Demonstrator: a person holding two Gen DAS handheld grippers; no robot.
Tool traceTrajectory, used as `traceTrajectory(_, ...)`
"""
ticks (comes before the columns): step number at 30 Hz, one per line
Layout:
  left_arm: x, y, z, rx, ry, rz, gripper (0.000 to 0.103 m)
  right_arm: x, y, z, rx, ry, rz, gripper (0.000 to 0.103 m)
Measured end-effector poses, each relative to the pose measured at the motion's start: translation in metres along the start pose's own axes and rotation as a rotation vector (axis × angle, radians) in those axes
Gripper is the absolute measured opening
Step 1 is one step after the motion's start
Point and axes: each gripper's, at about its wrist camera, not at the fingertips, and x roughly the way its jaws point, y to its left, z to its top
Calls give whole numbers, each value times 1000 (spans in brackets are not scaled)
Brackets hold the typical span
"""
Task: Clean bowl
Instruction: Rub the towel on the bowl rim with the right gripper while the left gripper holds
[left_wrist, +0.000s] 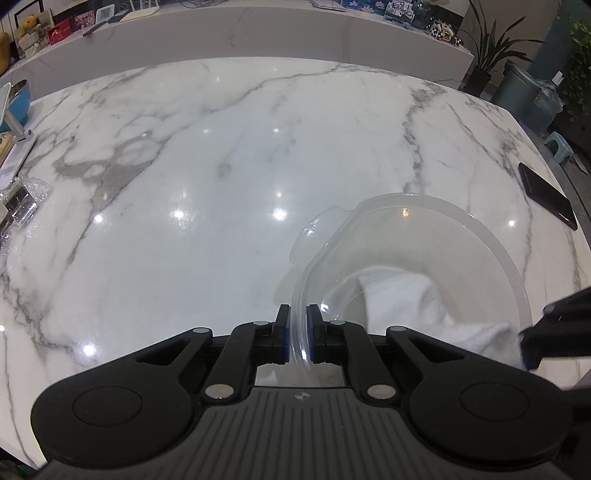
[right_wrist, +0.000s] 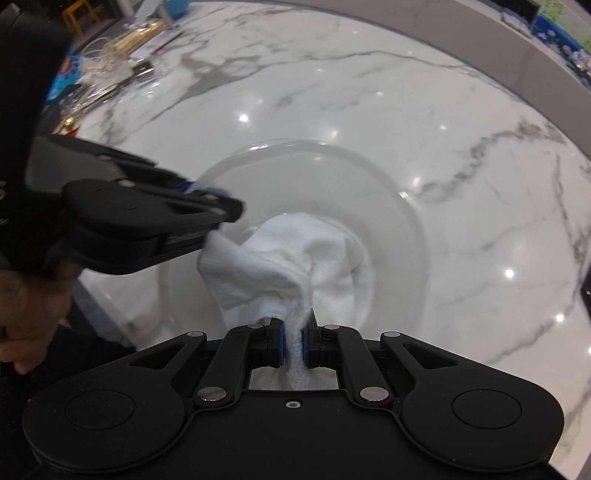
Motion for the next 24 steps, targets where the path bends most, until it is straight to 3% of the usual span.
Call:
traceTrajectory(7, 0, 0, 0, -2, 0, 0, 7, -1, 15, 1, -15, -12, 68, 8)
traceTrajectory(11, 1, 1, 0, -2, 1, 0, 7, -2, 17, 0, -35, 3, 64, 8)
traceTrajectory(16, 1, 0, 0, -3, 1, 0, 7, -3, 4, -3, -25, 31, 22, 7)
traceTrajectory(24, 1, 0, 0, 0, 1, -1, 7, -8, -19, 2, 7, 1, -114, 7)
